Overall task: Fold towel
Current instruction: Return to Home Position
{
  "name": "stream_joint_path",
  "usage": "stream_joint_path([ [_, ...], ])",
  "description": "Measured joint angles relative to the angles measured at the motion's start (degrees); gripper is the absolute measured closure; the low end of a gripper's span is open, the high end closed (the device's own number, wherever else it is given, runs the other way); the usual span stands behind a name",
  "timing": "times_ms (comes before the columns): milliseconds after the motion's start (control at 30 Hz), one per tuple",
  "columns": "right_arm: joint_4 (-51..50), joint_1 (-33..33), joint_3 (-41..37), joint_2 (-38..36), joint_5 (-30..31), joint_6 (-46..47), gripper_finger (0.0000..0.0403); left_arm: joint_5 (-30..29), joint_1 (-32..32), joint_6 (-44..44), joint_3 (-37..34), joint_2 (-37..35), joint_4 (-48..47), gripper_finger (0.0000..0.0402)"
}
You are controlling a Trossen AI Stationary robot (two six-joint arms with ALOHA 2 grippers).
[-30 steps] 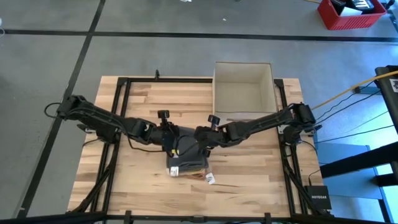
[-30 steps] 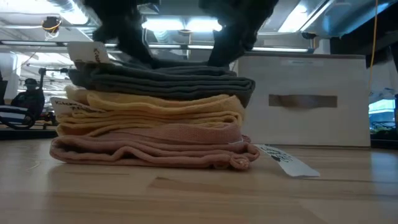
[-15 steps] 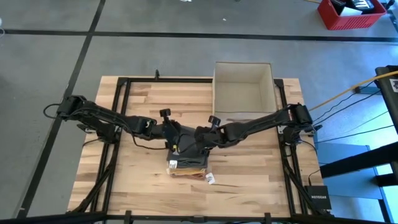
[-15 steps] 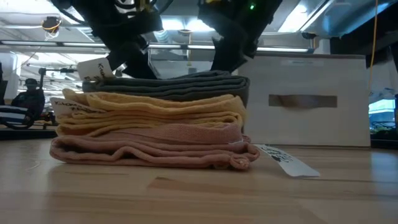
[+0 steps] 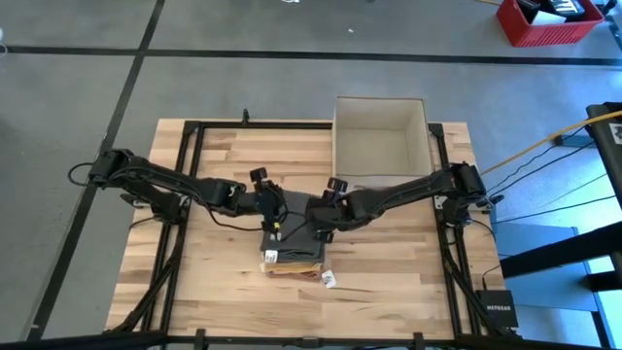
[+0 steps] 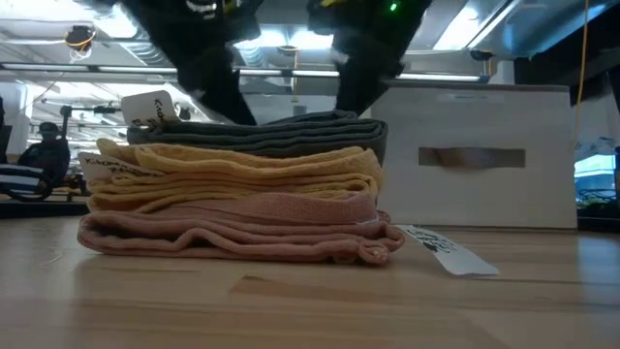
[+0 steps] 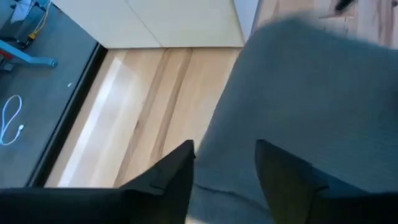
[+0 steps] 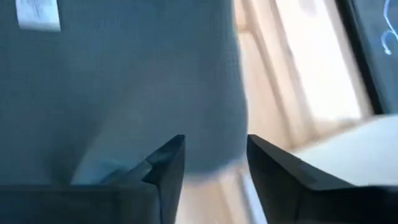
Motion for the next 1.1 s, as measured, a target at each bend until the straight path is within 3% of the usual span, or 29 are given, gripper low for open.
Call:
stream_joint_path([
  [100,-7.1,0.0,3.5,0.0,-0.1,0.2,0.0209,0.0,-0.4,-1.1,4.0,-0.5,-5.9,0.0219],
  [200,-7.5,0.0,4.9,0.0,-0.4,0.2,0.0199,-0.2,-1.2,-4.6,6.9,-1.3,-9.2,0.0209],
  [267,-4.4,0.4,4.9,0.0,-1.2,-1.7,0.0197,0.7,-2.3,-6.7,6.7,-1.8,-8.9,0.0208],
  [400,11.2,0.9,-0.6,0.4,-6.1,-8.3,0.0199,6.6,-4.7,-10.5,2.5,-1.5,-7.4,0.0213],
  [567,26.3,2.4,-9.3,0.5,-15.1,-6.7,0.0207,13.9,-9.7,-15.1,-4.5,-1.4,2.3,0.0214],
  [733,38.0,5.6,-15.7,0.9,-16.9,-7.5,0.021,16.6,-14.2,-16.9,-10.6,-1.4,13.2,0.0216],
  [1100,43.9,5.4,-21.5,4.2,-16.9,-8.7,0.021,17.9,-16.9,-29.3,-18.6,5.1,25.3,0.022],
])
